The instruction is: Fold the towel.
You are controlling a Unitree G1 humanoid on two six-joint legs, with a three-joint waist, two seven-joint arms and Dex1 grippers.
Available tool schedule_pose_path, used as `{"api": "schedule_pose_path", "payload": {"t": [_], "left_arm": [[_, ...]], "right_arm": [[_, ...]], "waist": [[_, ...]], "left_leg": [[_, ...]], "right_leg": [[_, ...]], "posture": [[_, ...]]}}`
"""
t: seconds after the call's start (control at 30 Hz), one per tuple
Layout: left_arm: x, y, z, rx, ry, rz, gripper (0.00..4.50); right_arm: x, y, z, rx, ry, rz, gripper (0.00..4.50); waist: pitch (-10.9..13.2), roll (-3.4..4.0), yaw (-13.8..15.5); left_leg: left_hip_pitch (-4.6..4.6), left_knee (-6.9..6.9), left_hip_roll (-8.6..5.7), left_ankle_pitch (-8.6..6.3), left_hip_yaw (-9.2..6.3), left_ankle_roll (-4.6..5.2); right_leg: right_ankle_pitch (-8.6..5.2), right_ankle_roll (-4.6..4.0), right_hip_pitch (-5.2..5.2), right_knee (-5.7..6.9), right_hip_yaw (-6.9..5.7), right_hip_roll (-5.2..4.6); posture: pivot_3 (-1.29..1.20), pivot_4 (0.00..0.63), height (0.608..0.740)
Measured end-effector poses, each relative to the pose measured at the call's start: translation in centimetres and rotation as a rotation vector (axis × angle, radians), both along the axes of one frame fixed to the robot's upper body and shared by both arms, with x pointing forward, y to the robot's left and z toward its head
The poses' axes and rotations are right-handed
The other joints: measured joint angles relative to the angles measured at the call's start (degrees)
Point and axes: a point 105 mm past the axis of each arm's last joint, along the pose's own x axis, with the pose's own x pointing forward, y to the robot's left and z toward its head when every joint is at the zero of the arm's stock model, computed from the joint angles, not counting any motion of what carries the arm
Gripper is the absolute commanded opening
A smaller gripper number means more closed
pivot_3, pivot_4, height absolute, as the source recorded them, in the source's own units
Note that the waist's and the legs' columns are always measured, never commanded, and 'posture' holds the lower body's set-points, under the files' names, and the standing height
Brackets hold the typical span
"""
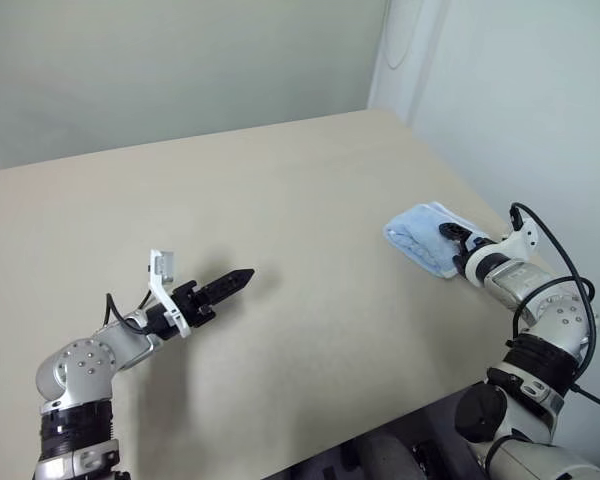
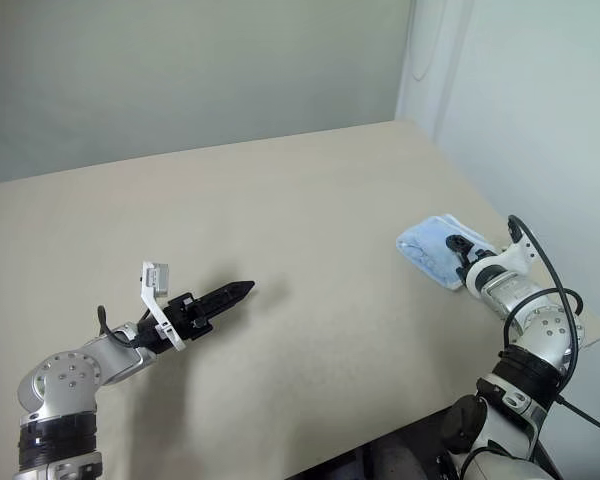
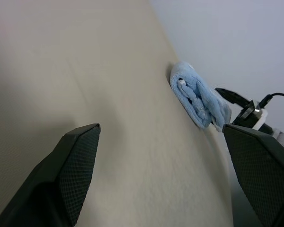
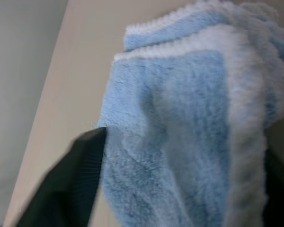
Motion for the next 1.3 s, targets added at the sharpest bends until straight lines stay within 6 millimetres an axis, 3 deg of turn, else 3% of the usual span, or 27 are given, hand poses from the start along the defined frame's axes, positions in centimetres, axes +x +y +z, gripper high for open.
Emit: {"api": "schedule_pose_path", "payload": {"t": [0.13, 0.33, 0.47, 0.53, 0.8, 1.0, 1.13, 1.3], "left_arm": [[-0.1, 0.1, -0.2, -0.002, 0.006, 0.007, 4.5], [-0.2, -0.1, -0.1, -0.015, 0.003, 0.003, 4.5], [-0.1, -0.1, 0.0, -0.015, -0.01, 0.011, 4.5], [0.2, 0.1, 0.4, -0.015, -0.033, 0.026, 4.5], [2.2, 1.7, 3.1, 0.087, -0.185, 0.128, 4.5], [5.2, 2.6, 4.6, 0.401, -0.376, 0.231, 4.5], [5.8, 2.3, 5.6, 0.519, -0.491, 0.23, 4.5], [5.7, 1.8, 5.5, 0.569, -0.54, 0.202, 4.5]], "right_arm": [[-1.0, -0.7, -1.6, -0.011, 0.068, -0.046, 4.48], [-2.0, -3.2, -1.6, -0.049, 0.084, -0.164, 4.48], [-2.4, -5.6, 1.3, -0.202, -0.039, -0.187, 4.48], [-2.2, -5.4, 3.4, -0.301, -0.128, -0.128, 4.48], [-1.8, -2.0, 5.9, -0.706, -0.303, 0.196, 4.48], [-1.1, 4.2, 8.0, -1.058, -0.532, 0.528, 4.48], [-0.9, 6.8, 9.3, -1.136, -0.66, 0.62, 4.48], [-1.0, 9.5, 8.1, -1.125, -0.707, 0.707, 4.48]], "waist": [[0.02, 0.03, 0.06], [0.05, 0.09, 0.12], [0.11, 0.23, 0.1], [0.1, 0.21, 0.08], [0.13, 0.25, -0.18], [0.14, 0.25, -0.31], [0.13, 0.25, -0.31], [0.09, 0.24, -0.15]], "left_leg": [[0.01, 0.01, 0.0, -0.03, -0.01, 0.01], [-0.02, 0.01, 0.0, -0.08, 0.0, -0.03], [-0.07, 0.02, -0.02, -0.18, 0.09, -0.12], [-0.03, 0.01, -0.01, -0.19, 0.1, -0.04], [-0.01, 0.08, 0.0, -0.04, 0.31, 0.23], [-0.04, 0.12, 0.02, 0.05, 0.39, 0.39], [-0.06, 0.17, -0.02, 0.12, 0.4, 0.51], [-0.04, 0.16, -0.1, 0.0, 0.37, 0.68]], "right_leg": [[-0.05, 0.07, 0.06, -0.03, 0.01, 0.0], [-0.07, 0.11, 0.12, -0.28, 0.02, -0.01], [-0.08, 0.13, 0.14, -0.33, 0.04, -0.04], [-0.08, 0.14, 0.17, -0.33, 0.02, -0.04], [-0.08, 0.2, 0.22, -0.47, 0.01, -0.03], [-0.08, 0.24, 0.24, -0.95, -0.07, 0.01], [0.3, 0.74, 0.24, -1.23, -0.02, -0.05], [0.75, 0.66, 0.29, -1.25, 0.11, -0.11]], "posture": [[0.0, 0.15, 0.74], [0.0, 0.15, 0.74], [0.0, 0.15, 0.74], [0.0, 0.15, 0.74], [0.0, 0.15, 0.74], [0.0, 0.15, 0.74], [0.0, 0.15, 0.74], [0.0, 0.15, 0.74]]}}
